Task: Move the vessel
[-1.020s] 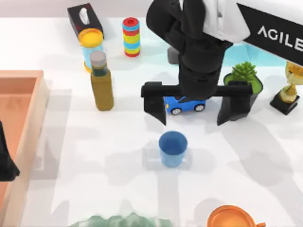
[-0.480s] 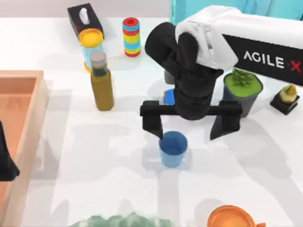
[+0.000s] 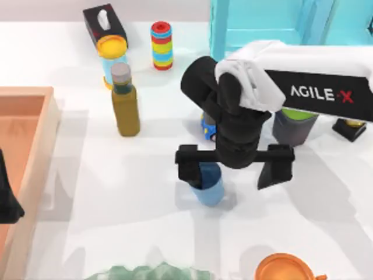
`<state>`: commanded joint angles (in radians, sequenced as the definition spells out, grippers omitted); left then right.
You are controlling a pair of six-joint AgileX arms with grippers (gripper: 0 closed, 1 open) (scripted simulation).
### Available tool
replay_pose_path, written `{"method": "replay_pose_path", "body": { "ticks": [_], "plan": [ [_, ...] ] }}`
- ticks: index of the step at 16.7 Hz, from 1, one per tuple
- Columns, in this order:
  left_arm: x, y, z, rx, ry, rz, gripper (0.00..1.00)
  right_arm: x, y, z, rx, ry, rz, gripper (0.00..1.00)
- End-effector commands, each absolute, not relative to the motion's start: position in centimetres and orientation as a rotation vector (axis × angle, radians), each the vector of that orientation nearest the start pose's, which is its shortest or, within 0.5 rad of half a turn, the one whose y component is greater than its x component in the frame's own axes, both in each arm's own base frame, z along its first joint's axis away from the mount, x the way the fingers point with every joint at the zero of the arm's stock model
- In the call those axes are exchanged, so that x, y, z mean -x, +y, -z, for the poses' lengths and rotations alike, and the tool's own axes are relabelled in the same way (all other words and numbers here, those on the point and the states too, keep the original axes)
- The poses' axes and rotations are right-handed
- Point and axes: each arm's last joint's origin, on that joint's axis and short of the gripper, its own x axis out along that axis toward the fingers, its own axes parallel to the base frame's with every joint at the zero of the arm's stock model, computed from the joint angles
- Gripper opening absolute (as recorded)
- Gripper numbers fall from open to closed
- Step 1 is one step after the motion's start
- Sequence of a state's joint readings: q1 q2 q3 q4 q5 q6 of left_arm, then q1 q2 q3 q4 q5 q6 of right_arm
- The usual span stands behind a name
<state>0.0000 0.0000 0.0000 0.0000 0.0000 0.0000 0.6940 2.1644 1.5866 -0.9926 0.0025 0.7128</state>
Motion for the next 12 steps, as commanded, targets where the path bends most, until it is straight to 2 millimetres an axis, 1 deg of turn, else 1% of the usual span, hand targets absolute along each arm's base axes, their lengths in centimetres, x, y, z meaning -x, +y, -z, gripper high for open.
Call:
{"method": "replay_pose_path", "body": {
  "ticks": [12],
  "plan": [
    [-10.57, -0.12, -16.00, 0.000, 0.000, 0.000, 1.00, -31.38, 26.63, -13.60, -0.008, 1.571, 0.007, 0.10]
  ]
}}
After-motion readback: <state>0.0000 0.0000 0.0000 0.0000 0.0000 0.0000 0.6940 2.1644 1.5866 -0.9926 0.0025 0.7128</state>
